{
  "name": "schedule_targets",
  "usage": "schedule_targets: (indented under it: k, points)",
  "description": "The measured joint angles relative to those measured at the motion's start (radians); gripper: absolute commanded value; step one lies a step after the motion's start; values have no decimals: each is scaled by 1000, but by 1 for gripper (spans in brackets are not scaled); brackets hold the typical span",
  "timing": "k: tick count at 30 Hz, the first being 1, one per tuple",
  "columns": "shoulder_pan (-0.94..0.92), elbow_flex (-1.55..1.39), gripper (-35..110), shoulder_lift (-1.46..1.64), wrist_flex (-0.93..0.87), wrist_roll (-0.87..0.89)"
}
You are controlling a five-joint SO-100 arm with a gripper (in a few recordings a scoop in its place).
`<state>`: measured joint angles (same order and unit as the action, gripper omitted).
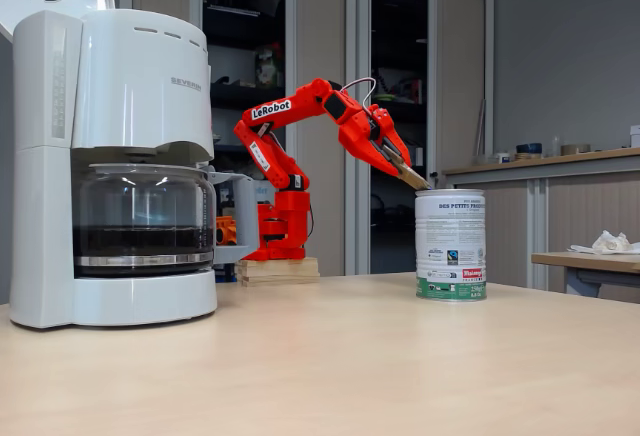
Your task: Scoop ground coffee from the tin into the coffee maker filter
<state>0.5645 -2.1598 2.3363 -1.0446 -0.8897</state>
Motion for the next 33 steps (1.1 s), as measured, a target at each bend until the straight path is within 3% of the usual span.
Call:
schedule_targets:
  k: [11, 33]
  points:
    - [3, 137, 0, -138, -126, -161]
    - [202, 282, 0, -347, -305, -156]
